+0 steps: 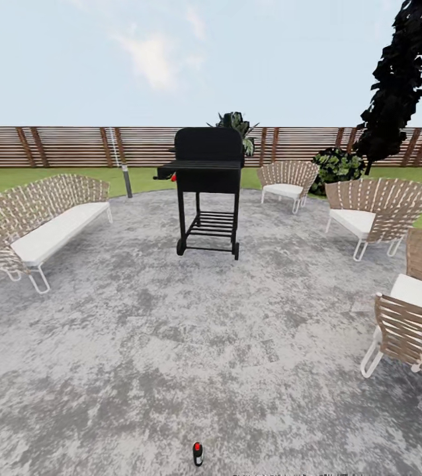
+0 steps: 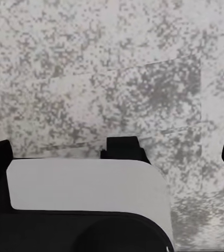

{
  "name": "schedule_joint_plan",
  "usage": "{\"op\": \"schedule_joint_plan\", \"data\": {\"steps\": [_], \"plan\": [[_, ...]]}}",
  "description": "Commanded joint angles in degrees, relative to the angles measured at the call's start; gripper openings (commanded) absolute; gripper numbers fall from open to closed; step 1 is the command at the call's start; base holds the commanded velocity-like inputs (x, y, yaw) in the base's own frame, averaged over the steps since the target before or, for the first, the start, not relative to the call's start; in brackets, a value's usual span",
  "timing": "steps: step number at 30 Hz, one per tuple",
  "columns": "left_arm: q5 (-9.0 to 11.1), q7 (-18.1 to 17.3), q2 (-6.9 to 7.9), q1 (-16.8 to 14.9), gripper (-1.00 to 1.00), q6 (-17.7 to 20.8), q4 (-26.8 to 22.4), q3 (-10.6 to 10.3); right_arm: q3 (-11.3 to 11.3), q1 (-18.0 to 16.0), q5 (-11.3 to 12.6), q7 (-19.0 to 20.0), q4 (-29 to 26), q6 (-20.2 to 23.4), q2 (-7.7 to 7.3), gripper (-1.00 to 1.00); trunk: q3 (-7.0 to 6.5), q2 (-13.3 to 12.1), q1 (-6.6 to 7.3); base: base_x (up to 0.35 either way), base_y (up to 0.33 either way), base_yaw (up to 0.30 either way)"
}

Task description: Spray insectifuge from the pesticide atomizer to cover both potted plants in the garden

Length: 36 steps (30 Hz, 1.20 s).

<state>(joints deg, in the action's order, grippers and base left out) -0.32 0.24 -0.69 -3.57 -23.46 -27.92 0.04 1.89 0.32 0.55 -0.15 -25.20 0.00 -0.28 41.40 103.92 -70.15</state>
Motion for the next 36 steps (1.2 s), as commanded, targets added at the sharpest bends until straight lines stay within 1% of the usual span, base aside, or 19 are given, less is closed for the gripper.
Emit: {"op": "schedule_joint_plan", "data": {"steps": [1, 8, 25, 36], "plan": [[-0.03, 0.03, -0.01, -0.03, 1.0, -0.19, 0.05, -0.01, 0.13, 0.03, 0.06, -0.02, -0.11, 0.0, 0.02, 1.0, 0.04, 0.02, 0.0, 0.0, 0.221, -0.295], [-0.03, 0.03, -0.01, -0.03, 1.0, -0.19, 0.05, -0.03, 0.13, 0.03, 0.06, -0.03, -0.11, 0.0, 0.02, 1.0, 0.04, 0.02, 0.0, 0.0, 0.157, -0.286], [-0.03, 0.03, -0.01, -0.03, 1.0, -0.18, 0.05, -0.03, 0.13, 0.03, 0.06, -0.03, -0.11, 0.0, 0.02, 1.0, 0.04, 0.02, 0.0, 0.0, 0.011, -0.28], [-0.03, 0.03, -0.01, -0.03, 1.0, -0.18, 0.05, -0.04, 0.13, 0.03, 0.06, -0.03, -0.11, 0.0, 0.02, 1.0, 0.04, 0.02, 0.0, 0.0, 0.231, -0.26]]}}
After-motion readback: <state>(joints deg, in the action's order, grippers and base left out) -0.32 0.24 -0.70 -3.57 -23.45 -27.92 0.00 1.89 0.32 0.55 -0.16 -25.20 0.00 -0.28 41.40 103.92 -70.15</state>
